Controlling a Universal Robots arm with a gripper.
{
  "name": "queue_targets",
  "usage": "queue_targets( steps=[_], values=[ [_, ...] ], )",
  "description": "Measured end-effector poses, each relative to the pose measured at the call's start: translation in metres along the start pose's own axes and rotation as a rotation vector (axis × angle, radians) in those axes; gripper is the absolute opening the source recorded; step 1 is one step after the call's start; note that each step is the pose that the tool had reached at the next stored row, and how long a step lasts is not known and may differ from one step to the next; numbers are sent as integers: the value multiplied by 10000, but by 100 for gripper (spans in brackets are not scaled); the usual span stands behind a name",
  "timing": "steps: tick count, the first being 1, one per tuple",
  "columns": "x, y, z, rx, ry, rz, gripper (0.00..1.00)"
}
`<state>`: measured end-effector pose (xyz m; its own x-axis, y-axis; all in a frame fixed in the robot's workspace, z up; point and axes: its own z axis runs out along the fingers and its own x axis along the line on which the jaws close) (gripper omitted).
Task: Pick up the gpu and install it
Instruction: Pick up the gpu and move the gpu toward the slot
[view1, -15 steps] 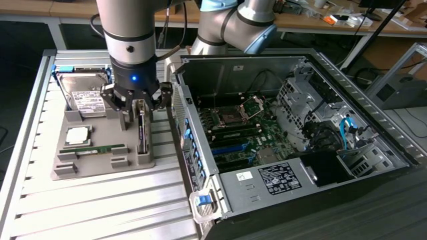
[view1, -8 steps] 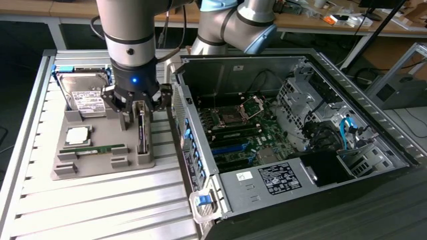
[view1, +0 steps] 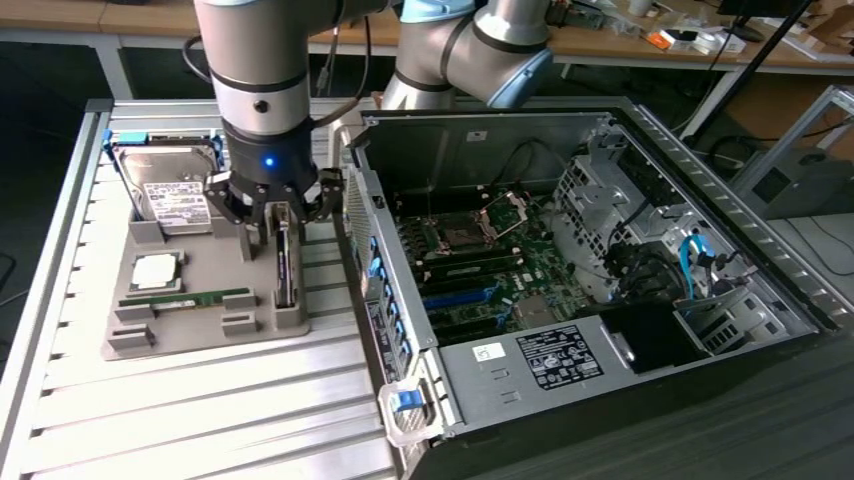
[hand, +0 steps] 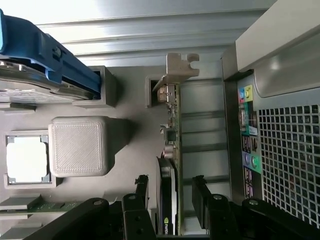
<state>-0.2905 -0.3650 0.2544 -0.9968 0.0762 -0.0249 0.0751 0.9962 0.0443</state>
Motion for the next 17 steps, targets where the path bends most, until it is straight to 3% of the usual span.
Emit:
queue_targets(
  steps=[11, 17],
  values=[
    [34, -6, 115, 0, 0, 0, 48],
    [35, -6, 117, 1, 1, 0, 48]
  ],
)
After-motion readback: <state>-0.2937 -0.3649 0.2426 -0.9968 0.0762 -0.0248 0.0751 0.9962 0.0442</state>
